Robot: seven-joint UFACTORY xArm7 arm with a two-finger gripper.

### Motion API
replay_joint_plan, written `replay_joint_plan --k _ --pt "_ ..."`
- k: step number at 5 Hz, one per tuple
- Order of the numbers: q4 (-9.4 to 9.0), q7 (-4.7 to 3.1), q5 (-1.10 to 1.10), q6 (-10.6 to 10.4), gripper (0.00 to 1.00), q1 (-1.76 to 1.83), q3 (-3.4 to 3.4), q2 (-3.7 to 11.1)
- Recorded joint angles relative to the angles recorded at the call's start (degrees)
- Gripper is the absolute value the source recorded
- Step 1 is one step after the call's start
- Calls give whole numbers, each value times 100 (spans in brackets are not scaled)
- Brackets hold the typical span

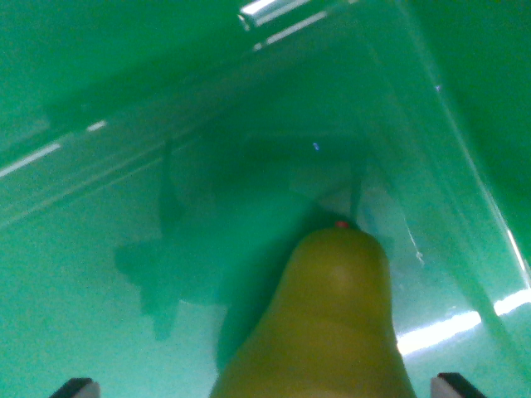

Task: Pick fruit

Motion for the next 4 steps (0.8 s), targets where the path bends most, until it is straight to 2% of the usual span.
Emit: replay_joint_plan --k 1,2,4 --pt "0 0 0 0 0 0 0 0" --pt "-95 48 -1 -101 0 -21 -14 42" --pt "-152 76 -1 -161 0 -33 -22 67"
